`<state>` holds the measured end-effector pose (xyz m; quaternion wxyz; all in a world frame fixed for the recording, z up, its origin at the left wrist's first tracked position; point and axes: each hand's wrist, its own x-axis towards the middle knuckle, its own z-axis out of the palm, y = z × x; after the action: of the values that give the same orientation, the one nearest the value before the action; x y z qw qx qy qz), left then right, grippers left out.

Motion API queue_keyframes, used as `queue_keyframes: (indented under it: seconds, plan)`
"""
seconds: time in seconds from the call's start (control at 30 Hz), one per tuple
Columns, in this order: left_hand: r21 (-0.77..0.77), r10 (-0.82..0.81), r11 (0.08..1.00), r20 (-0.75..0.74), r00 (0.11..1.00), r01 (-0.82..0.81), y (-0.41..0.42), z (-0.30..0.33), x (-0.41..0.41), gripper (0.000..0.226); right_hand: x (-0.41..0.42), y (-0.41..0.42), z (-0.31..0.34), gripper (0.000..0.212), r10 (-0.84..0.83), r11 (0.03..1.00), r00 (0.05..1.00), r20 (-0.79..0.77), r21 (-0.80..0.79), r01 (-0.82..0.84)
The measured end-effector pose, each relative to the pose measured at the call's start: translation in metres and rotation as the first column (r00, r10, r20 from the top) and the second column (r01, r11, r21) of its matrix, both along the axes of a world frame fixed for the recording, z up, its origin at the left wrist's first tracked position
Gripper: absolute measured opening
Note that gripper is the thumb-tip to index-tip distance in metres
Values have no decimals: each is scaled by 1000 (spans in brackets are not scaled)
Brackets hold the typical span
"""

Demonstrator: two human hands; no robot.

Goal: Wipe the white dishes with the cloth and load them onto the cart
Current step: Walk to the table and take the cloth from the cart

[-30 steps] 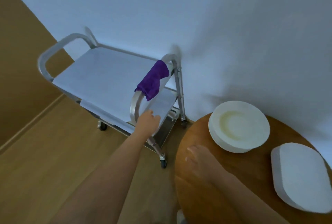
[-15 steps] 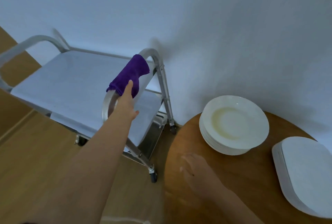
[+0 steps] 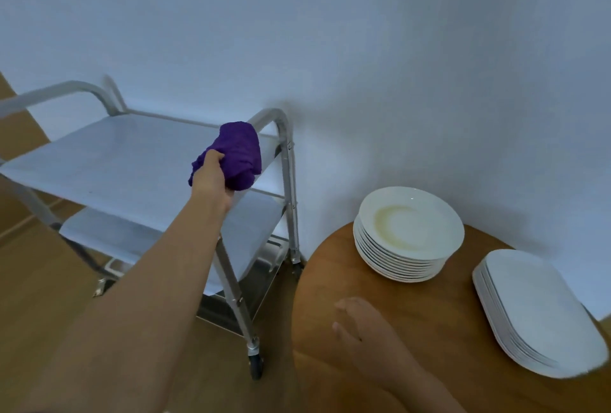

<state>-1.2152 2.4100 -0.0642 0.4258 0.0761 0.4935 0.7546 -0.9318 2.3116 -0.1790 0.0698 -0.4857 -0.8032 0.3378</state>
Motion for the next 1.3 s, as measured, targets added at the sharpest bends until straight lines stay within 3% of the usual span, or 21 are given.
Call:
queue_keyframes:
  seconds: [0.13,0.3,0.4,0.5,0.63,0.7,0.8,0.97,1.07,1.23,1.3]
  plan:
    - [56,-94,993,-99,991,100,-29,9,7,12,-21,-12,22,47,78,995,997,16,64,-79]
    - [54,-252,961,-214,944,269,-61,16,31,9,-49,-30,55,34,-3,989,979,-206,142,33]
    - [-37,-354,934,-250,901,356,-76,16,50,6,-55,-35,69,29,-39,977,954,-298,190,100]
    - [-50,-448,892,-244,860,450,-91,16,70,10,-54,-35,75,44,-126,945,928,-350,243,220]
    - [-11,-565,816,-224,794,578,-113,19,94,5,-44,-37,79,81,-245,810,839,-486,373,452]
    - [-51,-637,765,-207,743,641,-123,17,107,3,-35,-40,81,98,-218,810,859,-463,405,424]
    - [-119,-735,677,-168,657,726,-137,14,128,6,-17,-51,83,104,-166,884,851,-499,307,353]
    - [-119,-792,607,-166,587,786,-157,13,166,11,20,-77,81,84,-187,903,799,-572,221,369]
    - [-115,-780,614,-236,579,781,-167,10,183,10,38,-92,84,67,-197,885,820,-538,262,385]
    - [-65,-768,619,-258,586,782,-177,6,202,10,61,-111,83,22,-236,867,789,-567,244,434]
    - [-36,-784,593,-254,567,804,-175,1,207,14,68,-114,79,14,-266,868,773,-576,206,452]
